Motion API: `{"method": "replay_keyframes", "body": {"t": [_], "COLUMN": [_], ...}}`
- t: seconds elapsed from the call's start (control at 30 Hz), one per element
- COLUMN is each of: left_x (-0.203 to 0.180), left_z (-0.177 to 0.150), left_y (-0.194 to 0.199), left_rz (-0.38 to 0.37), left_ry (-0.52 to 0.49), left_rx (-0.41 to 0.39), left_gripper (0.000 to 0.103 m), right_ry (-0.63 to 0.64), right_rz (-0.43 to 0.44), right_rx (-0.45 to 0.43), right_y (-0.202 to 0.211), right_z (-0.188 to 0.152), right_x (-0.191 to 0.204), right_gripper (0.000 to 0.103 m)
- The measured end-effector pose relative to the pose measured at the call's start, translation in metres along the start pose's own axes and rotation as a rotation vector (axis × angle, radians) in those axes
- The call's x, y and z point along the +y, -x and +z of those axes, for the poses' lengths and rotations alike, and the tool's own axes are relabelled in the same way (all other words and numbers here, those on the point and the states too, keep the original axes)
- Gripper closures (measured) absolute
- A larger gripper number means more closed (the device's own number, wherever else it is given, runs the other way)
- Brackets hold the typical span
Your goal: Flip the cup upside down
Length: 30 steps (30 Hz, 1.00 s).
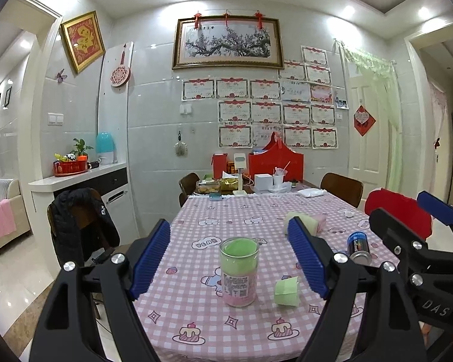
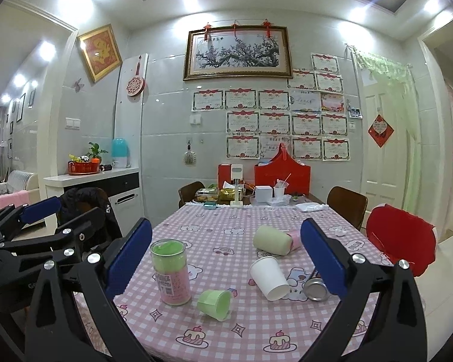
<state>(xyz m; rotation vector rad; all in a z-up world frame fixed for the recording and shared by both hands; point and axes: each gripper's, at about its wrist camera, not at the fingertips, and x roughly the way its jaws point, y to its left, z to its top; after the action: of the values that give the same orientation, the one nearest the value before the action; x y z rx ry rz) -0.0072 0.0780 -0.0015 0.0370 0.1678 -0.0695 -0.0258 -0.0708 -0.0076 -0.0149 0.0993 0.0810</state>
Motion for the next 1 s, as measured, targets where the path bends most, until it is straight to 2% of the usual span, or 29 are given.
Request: {"method": "replay_keyframes", "body": {"t": [0.47,1.0], "left_x": [-0.012,-0.013], "left_z": [-0.003,-0.002], "left_y": [0.004,0.001], "left_rz": [0.015,0.017], "left_ry": [-0.027,-0.035], "left_rx": [-0.037,-0.032], "left_gripper": [0.024,0.024], "right_ry": [-0.031,-0.038], "right_rz": [-0.027,-0.033], "right_rx": [-0.025,-0.023], "right_y": [0.006,0.007], "right_z": [-0.005,-0.008], "right_x": [-0.006,-0.008], "right_gripper": [0.008,0.008]}}
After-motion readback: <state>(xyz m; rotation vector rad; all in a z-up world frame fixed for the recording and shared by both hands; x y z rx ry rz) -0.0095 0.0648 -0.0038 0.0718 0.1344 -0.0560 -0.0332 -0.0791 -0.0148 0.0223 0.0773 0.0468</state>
